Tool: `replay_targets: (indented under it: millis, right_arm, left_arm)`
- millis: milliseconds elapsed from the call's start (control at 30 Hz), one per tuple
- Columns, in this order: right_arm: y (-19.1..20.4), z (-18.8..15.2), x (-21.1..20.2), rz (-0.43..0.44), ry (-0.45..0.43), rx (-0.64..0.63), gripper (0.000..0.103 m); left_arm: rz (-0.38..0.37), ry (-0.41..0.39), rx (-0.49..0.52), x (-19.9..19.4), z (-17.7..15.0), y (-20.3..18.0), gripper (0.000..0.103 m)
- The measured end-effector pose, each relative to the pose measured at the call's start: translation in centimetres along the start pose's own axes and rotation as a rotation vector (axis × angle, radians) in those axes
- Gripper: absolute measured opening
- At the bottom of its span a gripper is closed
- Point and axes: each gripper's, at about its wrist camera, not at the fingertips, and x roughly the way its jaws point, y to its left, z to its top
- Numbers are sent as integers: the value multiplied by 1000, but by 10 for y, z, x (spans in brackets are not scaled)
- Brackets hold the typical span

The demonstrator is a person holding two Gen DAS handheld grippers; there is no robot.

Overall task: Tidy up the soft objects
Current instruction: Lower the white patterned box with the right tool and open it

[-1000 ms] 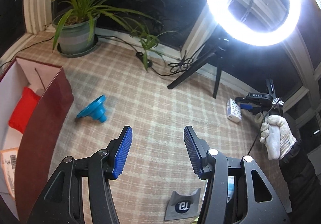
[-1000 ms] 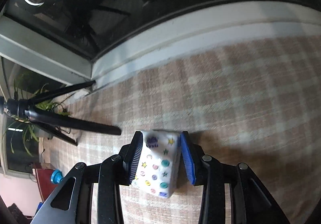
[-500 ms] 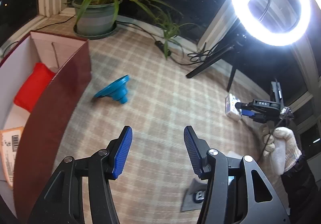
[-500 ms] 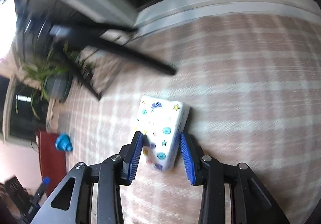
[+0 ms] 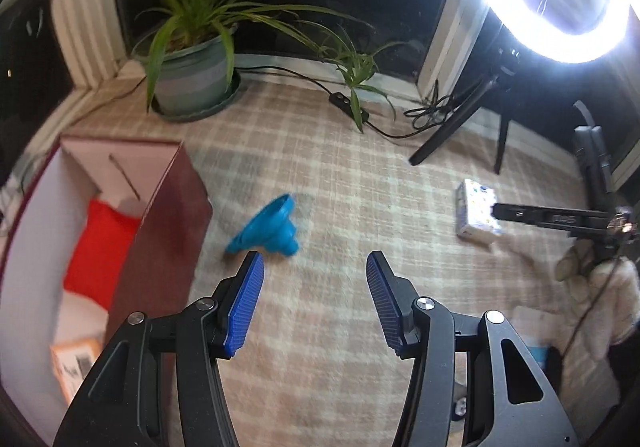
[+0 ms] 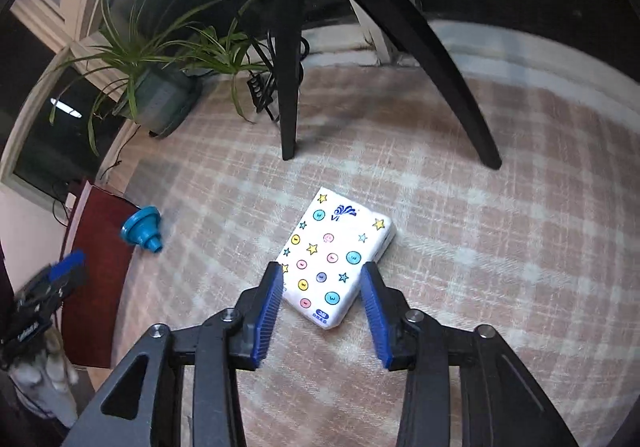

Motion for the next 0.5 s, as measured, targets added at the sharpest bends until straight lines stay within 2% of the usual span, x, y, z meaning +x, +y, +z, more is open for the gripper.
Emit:
replay_targets:
  millis: [33,133,300,500]
  right_arm:
    - [0,0,-1,-4,1,7,46]
    - [-3,0,-2,0,9,46,49]
    - [9,5,3,-66,-5,58,57]
    - [24,11,23,-152,-17,72,61]
  left_arm:
    - [23,6,20,5,4,-3,52]
    - [67,26,45,19,13,-5,52]
    - [76,56,59,41,24,-10,52]
    - [79,51,53,43,26,-8,52]
